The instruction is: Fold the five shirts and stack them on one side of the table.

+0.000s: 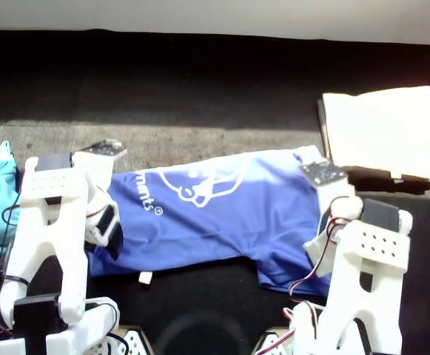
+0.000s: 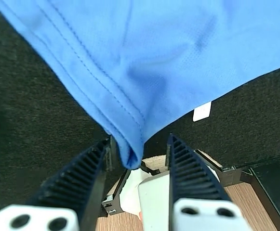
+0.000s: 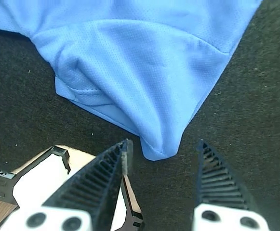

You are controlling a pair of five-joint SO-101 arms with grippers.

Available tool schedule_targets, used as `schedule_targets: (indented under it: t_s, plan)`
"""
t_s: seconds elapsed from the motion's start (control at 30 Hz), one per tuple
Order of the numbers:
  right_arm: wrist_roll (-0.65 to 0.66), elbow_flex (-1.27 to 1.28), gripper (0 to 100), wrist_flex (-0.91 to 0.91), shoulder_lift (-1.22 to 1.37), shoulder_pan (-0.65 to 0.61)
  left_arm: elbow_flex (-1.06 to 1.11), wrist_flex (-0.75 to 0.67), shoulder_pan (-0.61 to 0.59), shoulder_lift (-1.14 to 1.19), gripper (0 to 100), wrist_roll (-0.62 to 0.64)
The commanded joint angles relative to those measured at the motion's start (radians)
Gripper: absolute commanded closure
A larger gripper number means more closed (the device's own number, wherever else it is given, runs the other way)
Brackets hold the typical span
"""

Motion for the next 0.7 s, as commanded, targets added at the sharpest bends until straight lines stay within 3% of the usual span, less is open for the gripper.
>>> schedule_targets:
  t_s: [0.0,0.1,0.2,0.23,0.3,0.43,0.67]
  plan:
    - [-0.012,-0.202,79.0,0.041,-0.024,-0.010,-0.208,0.052,-0.045,-0.033,82,-0.005]
    - [-0.060,-0.303,81.5,-0.018,-0.013,-0.016,-0.354,0.054,-0.067,-0.025,84,-0.002]
    - [-0.149,-0.311,95.4,-0.111,-0.012,-0.064,-0.423,0.049,-0.056,-0.022,100,0.002]
    - [-0.169,-0.308,99.8,-0.139,-0.007,-0.097,-0.418,0.038,-0.039,-0.018,97,0.002]
    - [-0.203,-0.306,97.8,-0.173,0.036,-0.176,-0.398,0.017,0.001,0.013,99,0.017]
    - [-0.290,-0.317,99.2,-0.302,0.231,-0.282,-0.357,-0.098,0.079,0.154,99,0.166]
    - [-0.359,-0.452,99.2,-0.501,0.628,-0.291,-0.421,-0.245,0.099,0.478,99,0.244]
